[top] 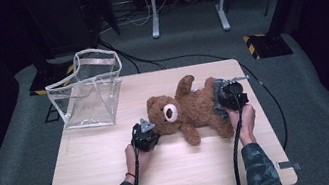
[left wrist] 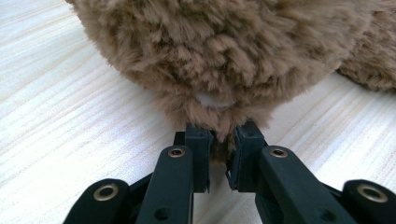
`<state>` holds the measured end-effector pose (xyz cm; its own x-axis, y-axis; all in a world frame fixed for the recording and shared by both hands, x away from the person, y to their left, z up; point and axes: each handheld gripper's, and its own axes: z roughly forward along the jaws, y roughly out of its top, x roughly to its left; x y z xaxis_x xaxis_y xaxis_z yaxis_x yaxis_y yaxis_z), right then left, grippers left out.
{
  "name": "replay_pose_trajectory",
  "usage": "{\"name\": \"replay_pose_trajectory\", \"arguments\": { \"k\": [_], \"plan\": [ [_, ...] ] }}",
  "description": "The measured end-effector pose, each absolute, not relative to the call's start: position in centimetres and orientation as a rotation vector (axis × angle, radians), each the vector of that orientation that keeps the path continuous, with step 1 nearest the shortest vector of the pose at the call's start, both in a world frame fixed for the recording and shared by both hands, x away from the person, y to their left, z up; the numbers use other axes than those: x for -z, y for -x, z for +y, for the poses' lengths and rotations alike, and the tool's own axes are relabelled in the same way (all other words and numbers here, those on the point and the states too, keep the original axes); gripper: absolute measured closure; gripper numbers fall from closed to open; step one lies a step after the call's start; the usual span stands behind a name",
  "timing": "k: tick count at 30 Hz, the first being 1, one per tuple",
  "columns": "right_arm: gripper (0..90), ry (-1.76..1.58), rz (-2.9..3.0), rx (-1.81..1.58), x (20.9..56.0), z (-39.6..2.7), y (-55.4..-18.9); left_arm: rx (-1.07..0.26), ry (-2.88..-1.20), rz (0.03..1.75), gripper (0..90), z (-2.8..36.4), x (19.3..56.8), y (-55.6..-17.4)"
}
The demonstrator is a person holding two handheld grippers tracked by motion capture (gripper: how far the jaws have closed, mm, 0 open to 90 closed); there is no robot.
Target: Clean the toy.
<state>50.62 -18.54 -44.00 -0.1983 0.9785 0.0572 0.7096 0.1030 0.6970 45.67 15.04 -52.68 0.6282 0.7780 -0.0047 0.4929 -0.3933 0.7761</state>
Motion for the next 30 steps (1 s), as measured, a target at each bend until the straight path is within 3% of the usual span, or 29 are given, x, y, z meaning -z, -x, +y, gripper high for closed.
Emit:
{"name": "replay_pose_trajectory", "arguments": {
  "k": [8,14,18,26,30],
  "plan": [
    [78.7,-1.76,1.956,-0.656,46.1,-19.5,-52.2,-0.465,-2.067,0.993,80.0,15.0,52.7,-45.7],
    [78.5,-1.701,1.947,-0.824,45.0,-19.8,-51.2,-0.465,-2.067,0.994,80.0,15.0,52.7,-45.7],
    [78.5,-1.724,1.98,-0.695,46.0,-19.8,-51.9,-0.466,-2.07,0.993,80.0,15.0,52.7,-45.7],
    [78.3,-1.701,1.932,-0.791,45.3,-19.8,-52.2,-0.469,-2.075,0.989,80.0,15.0,52.7,-45.6],
    [78.2,-1.759,1.955,-0.723,46.5,-20.0,-53.3,-0.47,-2.072,0.99,80.0,15.0,52.7,-45.7]
  ]
}}
